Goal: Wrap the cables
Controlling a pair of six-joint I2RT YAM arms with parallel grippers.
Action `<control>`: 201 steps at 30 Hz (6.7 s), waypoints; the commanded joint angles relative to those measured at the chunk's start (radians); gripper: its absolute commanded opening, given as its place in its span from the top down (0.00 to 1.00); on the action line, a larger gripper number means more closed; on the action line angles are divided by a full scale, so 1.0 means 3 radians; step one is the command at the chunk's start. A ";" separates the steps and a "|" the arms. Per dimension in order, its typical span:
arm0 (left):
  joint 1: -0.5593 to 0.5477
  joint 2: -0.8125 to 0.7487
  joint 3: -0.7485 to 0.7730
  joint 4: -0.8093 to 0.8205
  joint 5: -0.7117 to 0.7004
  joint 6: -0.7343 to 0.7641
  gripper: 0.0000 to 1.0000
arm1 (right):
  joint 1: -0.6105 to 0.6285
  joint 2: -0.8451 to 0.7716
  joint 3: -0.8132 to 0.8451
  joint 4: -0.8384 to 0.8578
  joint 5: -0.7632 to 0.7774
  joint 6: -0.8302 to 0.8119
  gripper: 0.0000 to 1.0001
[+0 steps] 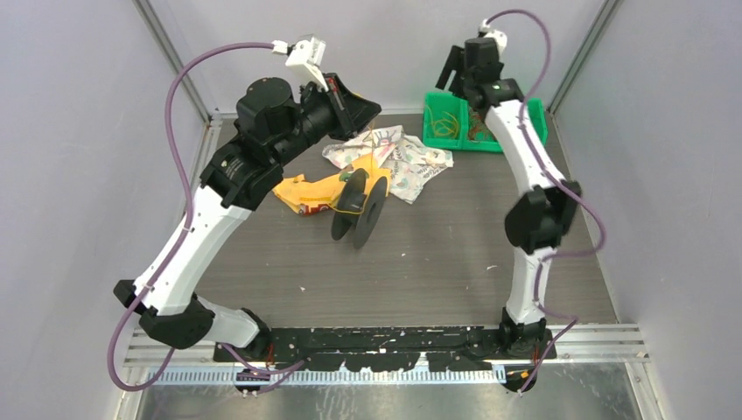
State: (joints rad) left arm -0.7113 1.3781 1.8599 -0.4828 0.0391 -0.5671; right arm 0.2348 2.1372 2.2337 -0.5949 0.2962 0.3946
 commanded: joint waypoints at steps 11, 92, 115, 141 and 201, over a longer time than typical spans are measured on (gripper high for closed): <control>0.0014 0.0211 0.0437 -0.0387 0.0822 -0.0320 0.99 | 0.0563 -0.3416 -0.3396 0.1509 -0.2298 0.0550 0.15; 0.0954 -0.0043 0.0121 -0.1245 0.0617 0.0203 0.18 | 0.0086 -0.3206 -0.3258 0.1481 -0.2962 0.2491 1.00; 0.1102 0.0065 -0.0291 -0.1183 0.0917 -0.0034 0.21 | -0.0009 -0.2790 -0.3610 0.2689 -0.3204 0.2983 0.99; 0.1128 0.0066 -0.0919 -0.0720 0.1347 -0.0344 0.34 | 0.0413 -0.2263 -0.3874 0.3667 -0.3569 0.3287 1.00; 0.0735 0.0549 -0.0965 -0.1289 0.0181 0.0537 0.32 | 0.0750 -0.2050 -0.4135 0.4084 -0.3722 0.2957 1.00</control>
State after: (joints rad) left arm -0.4953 1.5757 1.5280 -0.8593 0.1040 -0.4107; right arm 0.4522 1.5688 1.0134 0.5282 -0.8215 1.2739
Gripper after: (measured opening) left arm 0.681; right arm 0.031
